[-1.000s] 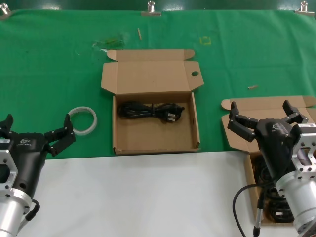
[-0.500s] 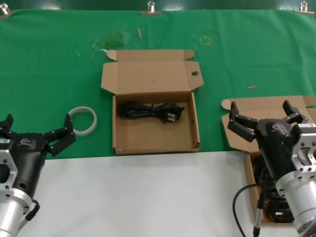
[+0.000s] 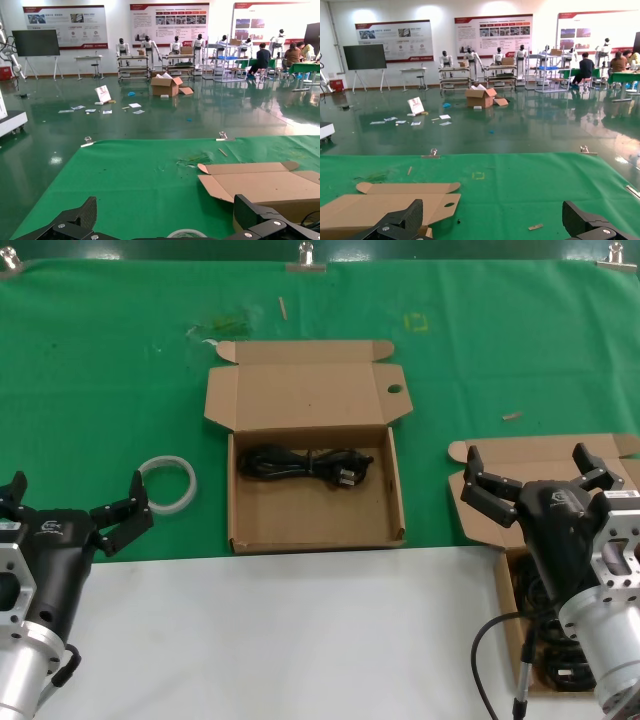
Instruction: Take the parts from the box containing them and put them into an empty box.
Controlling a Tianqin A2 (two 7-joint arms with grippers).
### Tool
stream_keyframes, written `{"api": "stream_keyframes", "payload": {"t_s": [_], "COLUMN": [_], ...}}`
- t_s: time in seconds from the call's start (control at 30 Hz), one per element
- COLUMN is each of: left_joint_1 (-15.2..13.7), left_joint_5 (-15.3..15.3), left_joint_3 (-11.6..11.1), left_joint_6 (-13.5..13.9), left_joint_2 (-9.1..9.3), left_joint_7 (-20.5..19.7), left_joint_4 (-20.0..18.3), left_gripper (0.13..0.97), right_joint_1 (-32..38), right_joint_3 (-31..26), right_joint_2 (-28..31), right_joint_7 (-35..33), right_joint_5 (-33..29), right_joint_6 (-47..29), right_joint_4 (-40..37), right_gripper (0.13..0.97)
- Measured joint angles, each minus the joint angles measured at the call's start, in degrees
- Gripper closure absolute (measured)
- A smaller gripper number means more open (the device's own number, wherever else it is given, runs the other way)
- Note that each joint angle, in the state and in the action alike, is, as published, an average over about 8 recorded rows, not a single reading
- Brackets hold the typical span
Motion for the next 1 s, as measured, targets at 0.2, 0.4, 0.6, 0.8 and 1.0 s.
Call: {"api": "stream_keyframes", "payload": {"t_s": [0.2, 0.4, 0.6, 0.8, 1.0], "left_joint_1": [0.0, 0.0, 0.0, 0.0, 0.0], "left_joint_5": [0.0, 0.0, 0.0, 0.0, 0.0], "left_joint_3": [0.0, 0.0, 0.0, 0.0, 0.0], "left_joint_6": [0.0, 0.0, 0.0, 0.0, 0.0], "left_joint_2": [0.0, 0.0, 0.0, 0.0, 0.0], "left_joint_7": [0.0, 0.0, 0.0, 0.0, 0.0], "left_joint_4": [0.0, 0.0, 0.0, 0.0, 0.0], "left_gripper": [0.132, 0.132, 0.132, 0.132, 0.132], "right_joint_1": [0.0, 0.0, 0.0, 0.0, 0.0], "right_joint_3": [0.0, 0.0, 0.0, 0.0, 0.0], "right_joint_2": [0.0, 0.0, 0.0, 0.0, 0.0], "right_joint_7": [0.0, 0.0, 0.0, 0.0, 0.0], "right_joint_5": [0.0, 0.0, 0.0, 0.0, 0.0], "right_joint_6": [0.0, 0.0, 0.0, 0.0, 0.0], "right_joint_4": [0.0, 0.0, 0.0, 0.0, 0.0], "right_gripper": [0.129, 0.129, 0.129, 0.129, 0.129]}}
